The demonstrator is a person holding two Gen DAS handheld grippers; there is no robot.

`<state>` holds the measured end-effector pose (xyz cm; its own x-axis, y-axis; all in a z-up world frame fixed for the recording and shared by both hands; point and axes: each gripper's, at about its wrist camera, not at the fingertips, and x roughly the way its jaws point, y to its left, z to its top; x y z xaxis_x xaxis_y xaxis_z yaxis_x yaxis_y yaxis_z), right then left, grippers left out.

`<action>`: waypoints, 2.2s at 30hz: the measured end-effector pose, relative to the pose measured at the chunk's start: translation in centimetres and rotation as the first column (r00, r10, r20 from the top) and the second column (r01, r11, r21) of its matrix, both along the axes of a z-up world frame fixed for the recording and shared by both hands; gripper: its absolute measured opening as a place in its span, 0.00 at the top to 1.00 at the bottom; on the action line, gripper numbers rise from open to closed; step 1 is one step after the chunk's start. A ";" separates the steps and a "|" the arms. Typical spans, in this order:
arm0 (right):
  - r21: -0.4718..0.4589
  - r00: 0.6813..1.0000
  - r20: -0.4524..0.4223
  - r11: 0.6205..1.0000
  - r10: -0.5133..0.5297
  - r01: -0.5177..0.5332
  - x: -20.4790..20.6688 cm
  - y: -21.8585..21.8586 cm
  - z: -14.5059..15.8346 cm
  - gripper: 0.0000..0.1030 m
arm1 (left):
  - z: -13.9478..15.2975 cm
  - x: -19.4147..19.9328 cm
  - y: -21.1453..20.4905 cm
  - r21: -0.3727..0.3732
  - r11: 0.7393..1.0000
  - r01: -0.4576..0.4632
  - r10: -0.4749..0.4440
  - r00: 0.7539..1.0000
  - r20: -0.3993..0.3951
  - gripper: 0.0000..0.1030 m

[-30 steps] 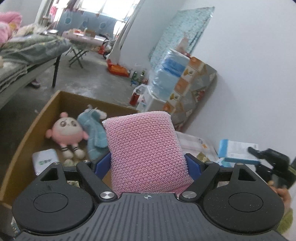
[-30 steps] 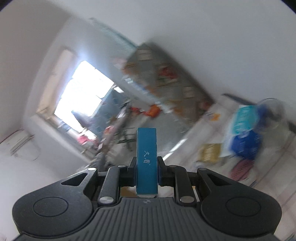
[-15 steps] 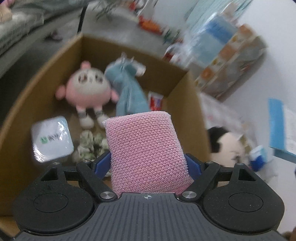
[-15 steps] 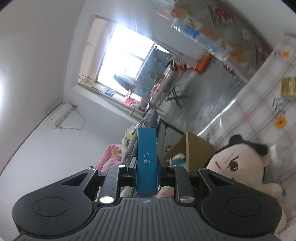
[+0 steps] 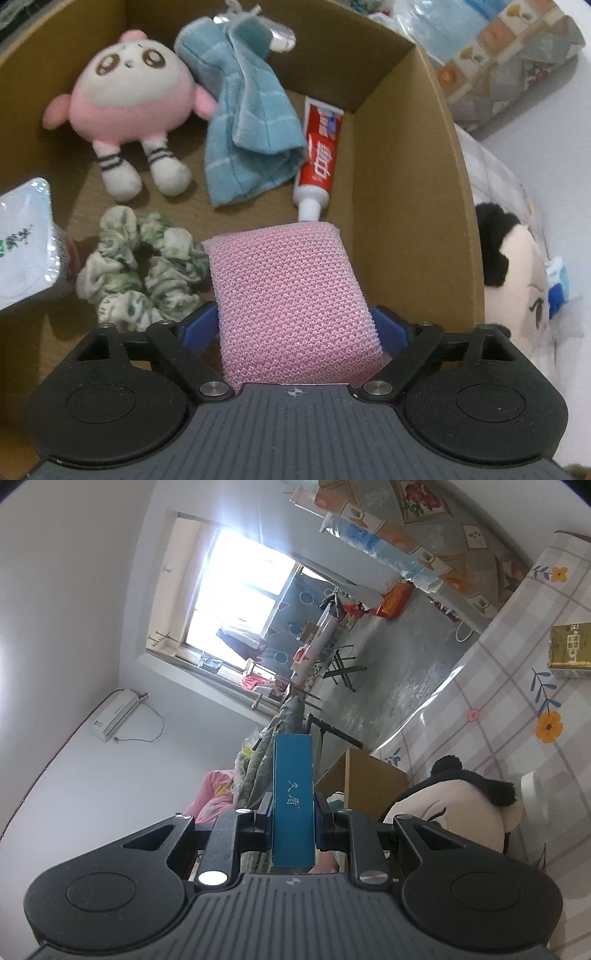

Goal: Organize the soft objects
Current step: 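Drop the pink pad into the box with the left gripper while the right gripper carries the blue box, then lower the blue medicine box into the cardboard box and open the right gripper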

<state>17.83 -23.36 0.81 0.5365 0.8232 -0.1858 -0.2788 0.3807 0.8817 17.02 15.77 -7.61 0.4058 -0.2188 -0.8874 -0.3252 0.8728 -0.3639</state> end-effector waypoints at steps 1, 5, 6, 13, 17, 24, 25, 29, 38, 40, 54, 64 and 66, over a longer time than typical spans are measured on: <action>0.001 1.000 0.002 1.000 -0.001 0.001 -0.1 0.0 0.0 0.84 | -0.1 0.2 -0.1 -0.010 1.000 0.005 -0.005 1.000 -0.011 0.06; 0.004 1.000 0.006 1.000 0.008 -0.008 -0.6 0.1 0.4 0.84 | -0.1 -0.3 0.3 -0.055 0.998 -0.035 0.035 0.999 0.002 0.04; 0.001 1.000 0.008 1.000 0.009 -0.009 -0.8 0.1 0.6 0.84 | 0.0 -0.6 0.4 -0.070 0.997 -0.044 0.045 0.999 0.019 0.04; -0.022 0.998 0.057 0.999 0.032 -0.031 -2.5 0.6 2.9 0.84 | 3.7 -4.7 1.2 -0.128 0.990 -0.063 0.087 0.977 0.194 0.04; -0.035 0.993 0.093 0.997 0.078 -0.075 -3.5 2.0 4.6 0.84 | 6.6 -8.1 1.7 -0.130 0.989 -0.075 0.112 0.946 0.306 0.03; -0.075 0.973 0.070 0.974 0.218 -0.212 -4.5 7.7 5.7 0.84 | 11.4 -15.7 4.2 -0.086 0.981 -0.176 0.195 0.836 0.514 0.01; -0.091 0.968 0.058 0.967 0.243 -0.237 -4.6 8.9 5.5 0.84 | 11.9 -16.9 4.9 -0.070 0.975 -0.210 0.214 0.813 0.542 0.01; -0.144 0.927 -0.077 0.916 0.367 -0.375 -4.3 15.0 3.0 0.84 | 12.9 -20.5 7.4 -0.035 0.932 -0.361 0.307 0.735 0.604 0.01; -0.175 0.792 -0.454 0.831 0.408 -0.528 -3.1 27.9 -7.4 0.84 | 10.8 -21.8 11.9 -0.085 0.880 -0.467 0.425 0.696 0.578 0.01; -0.207 0.783 -0.493 0.823 0.379 -0.529 -3.0 29.3 -8.9 0.84 | 10.5 -21.9 12.1 -0.086 0.882 -0.464 0.425 0.701 0.573 0.01; -0.472 0.799 -0.492 0.665 0.346 -0.579 -4.2 29.3 -7.9 0.43 | 8.2 -20.6 13.2 -0.123 0.901 -0.417 0.411 0.725 0.552 0.01; -0.459 0.724 -0.603 0.596 0.335 -0.659 -3.6 32.0 -11.0 0.34 | 7.6 -20.1 13.0 -0.151 0.880 -0.451 0.461 0.731 0.504 0.01; -0.467 0.735 -0.591 0.601 0.333 -0.648 -3.7 32.2 -10.7 0.33 | 7.9 -20.4 12.7 -0.148 0.875 -0.461 0.466 0.720 0.514 0.01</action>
